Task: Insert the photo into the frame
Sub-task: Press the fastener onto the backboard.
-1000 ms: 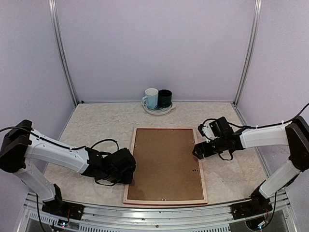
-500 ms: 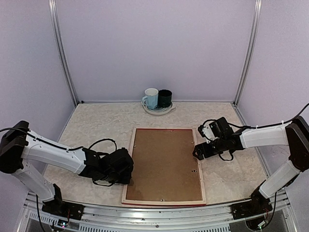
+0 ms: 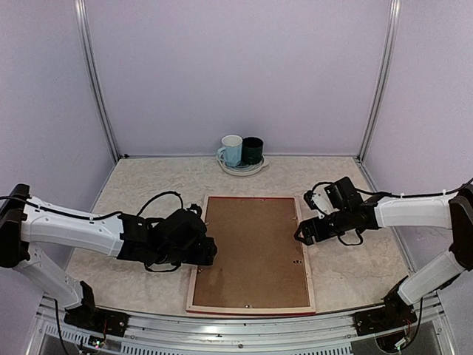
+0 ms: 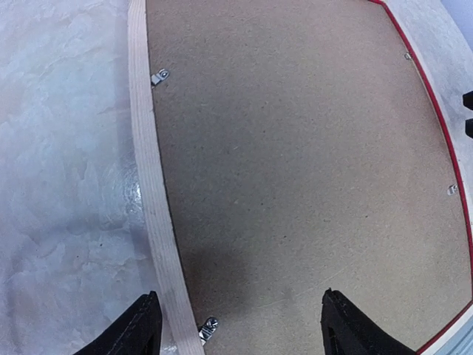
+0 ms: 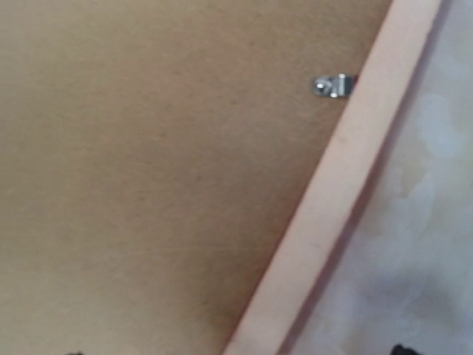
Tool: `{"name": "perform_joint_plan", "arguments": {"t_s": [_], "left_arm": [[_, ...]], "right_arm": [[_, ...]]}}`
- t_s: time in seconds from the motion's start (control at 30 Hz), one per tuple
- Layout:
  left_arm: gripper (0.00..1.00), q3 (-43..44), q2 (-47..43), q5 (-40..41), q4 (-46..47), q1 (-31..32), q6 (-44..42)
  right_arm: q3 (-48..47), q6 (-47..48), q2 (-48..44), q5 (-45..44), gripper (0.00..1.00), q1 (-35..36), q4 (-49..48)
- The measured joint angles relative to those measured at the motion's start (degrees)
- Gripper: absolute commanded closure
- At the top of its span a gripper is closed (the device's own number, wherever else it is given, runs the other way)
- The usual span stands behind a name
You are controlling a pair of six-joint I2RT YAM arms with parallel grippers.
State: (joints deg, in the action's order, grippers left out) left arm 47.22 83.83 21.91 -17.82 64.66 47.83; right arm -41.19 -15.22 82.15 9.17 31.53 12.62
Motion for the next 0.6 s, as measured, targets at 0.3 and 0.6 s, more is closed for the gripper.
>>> {"name": "perform_joint_plan", "arguments": {"t_s": [0.3,0.6], "left_arm": [[0.24,7.87,6.05,-2.27,4.72,2.58,-4.11],[0.25,17.38,17.73,-6.6,9.55,5.27,-8.85]], "right_arm": [[1.9,-2.54,-0.72,0.66,0.13,1.68,1.22],[5.35,-5.31,-0.72,0.26,0.21,1.75,1.18]]}}
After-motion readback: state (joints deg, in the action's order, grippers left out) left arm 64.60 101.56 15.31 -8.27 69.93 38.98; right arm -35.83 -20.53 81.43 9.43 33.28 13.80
